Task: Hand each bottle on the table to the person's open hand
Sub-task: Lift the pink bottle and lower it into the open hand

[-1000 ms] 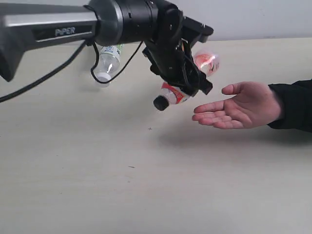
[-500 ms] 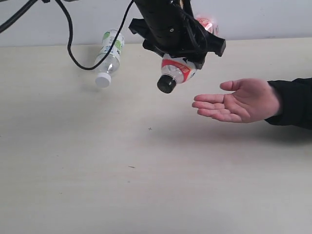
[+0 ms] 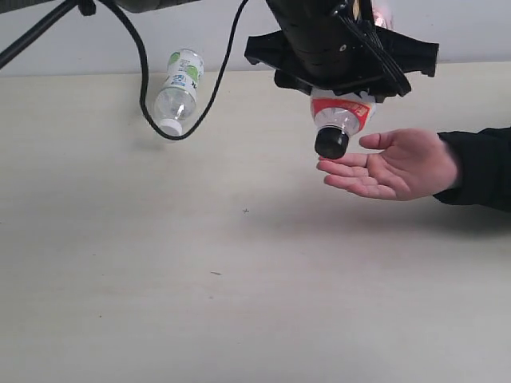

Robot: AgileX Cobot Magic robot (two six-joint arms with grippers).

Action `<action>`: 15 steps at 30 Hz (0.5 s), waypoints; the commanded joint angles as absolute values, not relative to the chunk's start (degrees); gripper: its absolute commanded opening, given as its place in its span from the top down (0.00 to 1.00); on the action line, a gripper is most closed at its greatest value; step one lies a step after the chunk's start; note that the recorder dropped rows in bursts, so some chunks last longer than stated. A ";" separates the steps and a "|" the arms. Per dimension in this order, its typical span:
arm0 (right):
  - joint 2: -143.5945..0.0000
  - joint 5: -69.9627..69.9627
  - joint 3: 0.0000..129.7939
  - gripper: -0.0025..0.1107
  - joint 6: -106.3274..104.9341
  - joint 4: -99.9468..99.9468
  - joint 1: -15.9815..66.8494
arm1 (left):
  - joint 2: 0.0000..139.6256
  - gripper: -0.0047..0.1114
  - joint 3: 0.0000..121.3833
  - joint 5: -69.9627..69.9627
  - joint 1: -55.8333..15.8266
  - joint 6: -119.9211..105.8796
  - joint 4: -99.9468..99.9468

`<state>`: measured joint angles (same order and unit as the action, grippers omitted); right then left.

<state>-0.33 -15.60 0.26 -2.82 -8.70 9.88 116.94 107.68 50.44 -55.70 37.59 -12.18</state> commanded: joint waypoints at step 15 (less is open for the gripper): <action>0.00 -15.31 0.00 0.98 -2.70 -8.64 9.59 | 115.57 0.96 107.36 50.01 -61.92 61.70 -9.83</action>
<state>-0.33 -15.60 0.26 -2.82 -8.70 9.88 116.17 107.57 50.91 -61.23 55.46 -8.76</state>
